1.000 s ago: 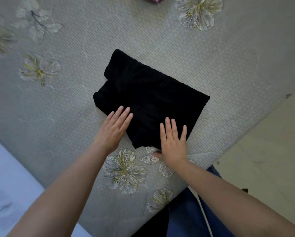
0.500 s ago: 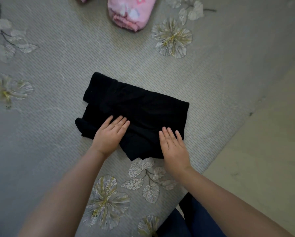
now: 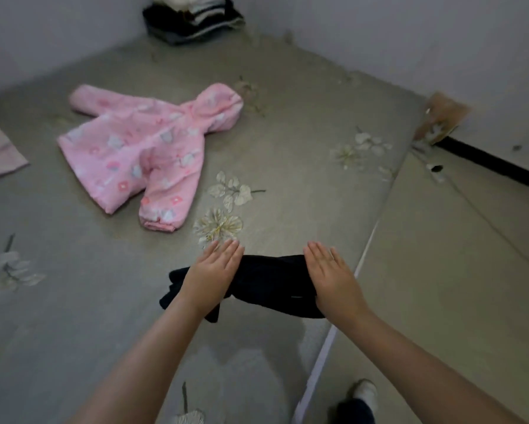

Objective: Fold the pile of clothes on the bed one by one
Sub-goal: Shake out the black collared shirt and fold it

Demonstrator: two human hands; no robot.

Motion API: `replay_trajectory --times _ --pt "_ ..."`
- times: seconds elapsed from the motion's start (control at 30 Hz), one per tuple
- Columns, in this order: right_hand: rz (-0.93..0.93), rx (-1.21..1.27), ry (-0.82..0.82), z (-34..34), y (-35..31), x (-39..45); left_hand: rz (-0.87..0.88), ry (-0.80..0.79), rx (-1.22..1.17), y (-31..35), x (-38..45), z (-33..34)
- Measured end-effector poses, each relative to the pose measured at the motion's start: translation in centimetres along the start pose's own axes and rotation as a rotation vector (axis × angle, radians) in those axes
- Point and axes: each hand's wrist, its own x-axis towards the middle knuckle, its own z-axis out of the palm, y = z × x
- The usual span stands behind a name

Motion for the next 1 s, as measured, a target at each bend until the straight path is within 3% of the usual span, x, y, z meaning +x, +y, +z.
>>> replay_trajectory --times 0.27,0.4,0.6,1.0 --pt "0.202 -0.112 0.148 -8.1 24.7 -0.5 0.178 0.066 0.231 13.0 25.9 -5.7" --pt "0.299 -0.201 0.195 -12.2 38.2 -1.4 0.167 -0.112 0.203 20.7 39.1 -6.2" --pt "0.35 -0.307 0.231 -15.1 54.3 -1.7 0.219 -0.04 0.152 29.6 54.5 -7.3" --pt "0.499 -0.348 0.148 -17.0 87.9 13.7 0.326 0.158 0.176 33.6 93.9 -9.1"
